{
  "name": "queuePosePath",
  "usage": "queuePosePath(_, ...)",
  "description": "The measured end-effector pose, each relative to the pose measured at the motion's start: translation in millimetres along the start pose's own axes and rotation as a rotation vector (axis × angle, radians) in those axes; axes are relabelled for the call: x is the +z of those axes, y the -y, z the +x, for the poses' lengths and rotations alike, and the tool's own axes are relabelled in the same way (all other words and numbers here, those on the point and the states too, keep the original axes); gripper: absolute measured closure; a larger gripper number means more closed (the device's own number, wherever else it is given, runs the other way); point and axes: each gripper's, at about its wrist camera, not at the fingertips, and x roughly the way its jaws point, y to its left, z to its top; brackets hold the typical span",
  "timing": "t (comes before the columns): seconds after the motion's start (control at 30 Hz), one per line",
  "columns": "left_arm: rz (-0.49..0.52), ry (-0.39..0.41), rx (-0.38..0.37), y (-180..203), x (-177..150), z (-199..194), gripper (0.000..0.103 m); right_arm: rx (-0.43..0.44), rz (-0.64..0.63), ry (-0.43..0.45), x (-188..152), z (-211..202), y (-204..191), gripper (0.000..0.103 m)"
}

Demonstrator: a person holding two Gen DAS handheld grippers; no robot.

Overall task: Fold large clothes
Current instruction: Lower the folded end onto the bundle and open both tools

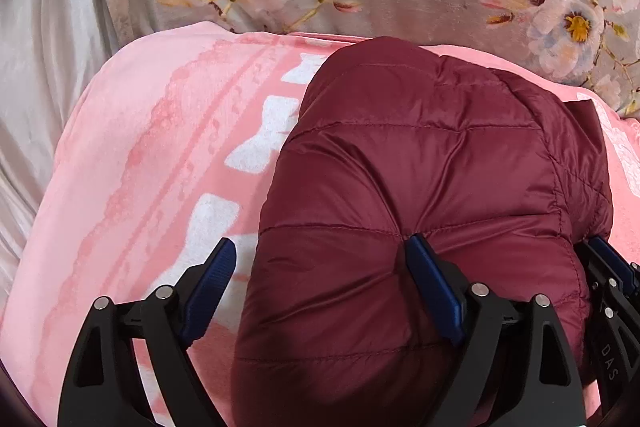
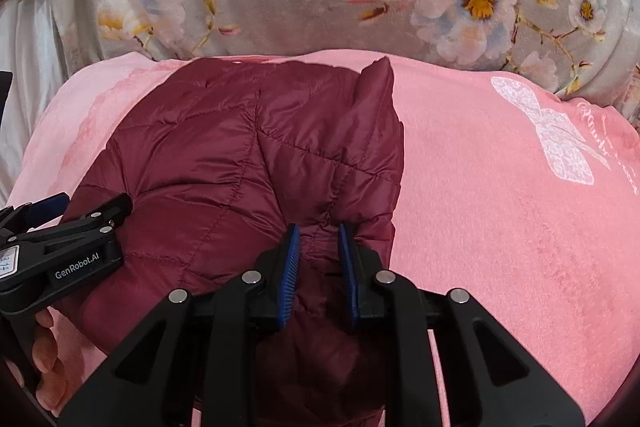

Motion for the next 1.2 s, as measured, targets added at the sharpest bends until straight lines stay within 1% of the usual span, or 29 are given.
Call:
queuePosePath(0.17,-0.025,0.029,-0.009,-1,-11,5,0.014,0.020,0.018,-0.027,-2,5,3,0.084)
queuePosePath(0.37,-0.012,0.024,0.004,2,-12,8,0.014,0.024,0.023,-0.042,-1,8,5,0.083)
queuePosePath(0.6,-0.005,0.003,-0.002,4,-12,14,0.014,0.024,0.026,-0.053,0,9,6,0.083)
queuePosePath(0.8,0.012,0.006,0.018,8,-13,14,0.014,0.048,0.045,-0.057,0,11,9,0.083)
queuePosePath(1.03,0.018,0.008,0.025,9,-13,14,0.014,0.043,0.038,-0.058,0,11,9,0.083)
queuePosePath(1.2,0.017,0.005,0.026,9,-13,14,0.014,0.019,0.018,-0.060,0,11,6,0.083)
